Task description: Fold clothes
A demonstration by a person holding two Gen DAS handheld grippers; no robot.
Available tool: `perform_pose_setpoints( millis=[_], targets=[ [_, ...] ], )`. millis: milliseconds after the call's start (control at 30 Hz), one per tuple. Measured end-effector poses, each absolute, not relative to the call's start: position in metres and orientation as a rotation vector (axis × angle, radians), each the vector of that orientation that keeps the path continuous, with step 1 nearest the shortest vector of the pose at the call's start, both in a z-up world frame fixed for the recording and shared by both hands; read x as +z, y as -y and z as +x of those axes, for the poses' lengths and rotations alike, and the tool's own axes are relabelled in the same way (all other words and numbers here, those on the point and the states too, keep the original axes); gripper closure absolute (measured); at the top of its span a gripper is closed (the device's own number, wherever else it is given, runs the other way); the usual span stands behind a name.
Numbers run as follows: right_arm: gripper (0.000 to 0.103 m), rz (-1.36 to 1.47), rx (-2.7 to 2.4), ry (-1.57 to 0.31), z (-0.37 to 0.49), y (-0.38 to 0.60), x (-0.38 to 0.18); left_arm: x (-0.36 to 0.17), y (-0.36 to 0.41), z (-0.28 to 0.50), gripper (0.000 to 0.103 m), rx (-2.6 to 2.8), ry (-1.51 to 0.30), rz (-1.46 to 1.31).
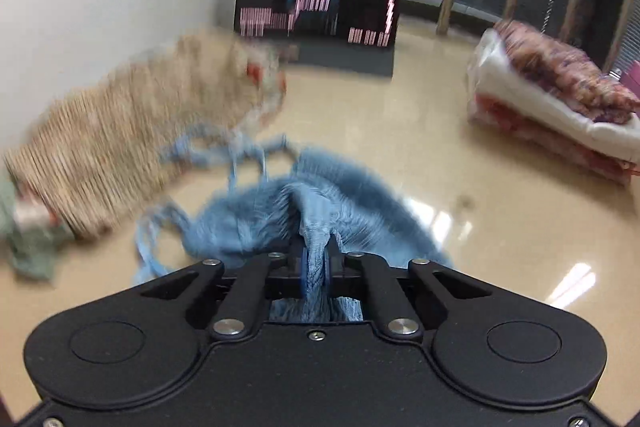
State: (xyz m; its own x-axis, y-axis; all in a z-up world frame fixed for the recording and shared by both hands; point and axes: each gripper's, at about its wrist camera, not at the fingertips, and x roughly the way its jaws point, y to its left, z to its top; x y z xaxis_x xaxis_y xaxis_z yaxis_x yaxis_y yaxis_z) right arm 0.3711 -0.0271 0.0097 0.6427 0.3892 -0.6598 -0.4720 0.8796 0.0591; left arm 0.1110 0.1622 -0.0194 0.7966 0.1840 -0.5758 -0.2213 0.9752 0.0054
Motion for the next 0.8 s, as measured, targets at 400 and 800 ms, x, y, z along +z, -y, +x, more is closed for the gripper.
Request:
perform_pose_setpoints(
  millis=[400,800],
  targets=[
    [0.097,0.234,0.687,-0.404,0.261,0.183,0.100,0.020,-0.108,0.128,0.000,0.115,-0.459,0.025],
    [0.097,0.439,0.660,-0.449,0.195,0.275,0.054,0.012,0.016,0.148,0.000,-0.115,-0.260,0.513]
  ],
)
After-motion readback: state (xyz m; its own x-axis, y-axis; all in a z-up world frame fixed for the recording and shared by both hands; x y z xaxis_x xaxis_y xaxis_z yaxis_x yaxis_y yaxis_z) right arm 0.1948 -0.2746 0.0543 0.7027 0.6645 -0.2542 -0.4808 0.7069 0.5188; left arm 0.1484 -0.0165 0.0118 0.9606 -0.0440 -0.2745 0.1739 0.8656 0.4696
